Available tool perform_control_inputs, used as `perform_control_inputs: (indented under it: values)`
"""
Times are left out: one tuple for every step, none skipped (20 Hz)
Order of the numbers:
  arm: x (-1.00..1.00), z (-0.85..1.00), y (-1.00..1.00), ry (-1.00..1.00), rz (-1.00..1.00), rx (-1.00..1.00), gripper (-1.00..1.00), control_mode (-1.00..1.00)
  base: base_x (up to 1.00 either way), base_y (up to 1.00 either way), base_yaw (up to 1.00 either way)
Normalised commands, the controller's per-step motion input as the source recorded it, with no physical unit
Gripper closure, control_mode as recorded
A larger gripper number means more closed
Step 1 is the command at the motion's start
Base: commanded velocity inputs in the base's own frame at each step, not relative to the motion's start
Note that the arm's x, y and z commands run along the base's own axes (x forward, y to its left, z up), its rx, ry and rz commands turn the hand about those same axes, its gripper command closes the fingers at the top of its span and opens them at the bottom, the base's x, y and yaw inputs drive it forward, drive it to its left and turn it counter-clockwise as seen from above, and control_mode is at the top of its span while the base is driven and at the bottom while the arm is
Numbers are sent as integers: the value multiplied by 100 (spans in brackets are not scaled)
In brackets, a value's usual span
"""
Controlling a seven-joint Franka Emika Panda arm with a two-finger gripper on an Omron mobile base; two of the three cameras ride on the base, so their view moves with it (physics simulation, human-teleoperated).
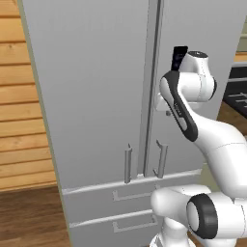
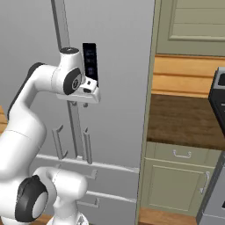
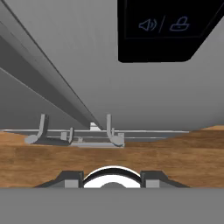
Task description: Take the strawberry from the fridge and place it on top of the pancake, located on the dining counter.
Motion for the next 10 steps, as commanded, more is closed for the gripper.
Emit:
perform_control_inputs:
  values:
    - [0, 0, 0, 0, 0, 0, -100, 100, 0, 0, 0]
    - [0, 0, 0, 0, 0, 0, -100, 100, 0, 0, 0]
    - [0, 0, 0, 0, 0, 0, -100, 100, 0, 0, 0]
    - [0, 0, 0, 0, 0, 0, -100, 100, -3, 0, 0]
    - [0, 0, 0, 0, 0, 0, -100, 100, -31, 0, 0]
    - [0, 0, 0, 0, 0, 0, -100, 100, -43, 0, 0]
    - [0, 0, 0, 0, 0, 0, -100, 100, -49, 6, 0]
    - [0, 0, 0, 0, 0, 0, -100, 100, -49, 32, -6]
    - [0, 0, 0, 0, 0, 0, -100, 100, -49, 49, -9]
    - [0, 0, 0, 0, 0, 0, -100, 100, -42, 61, -11]
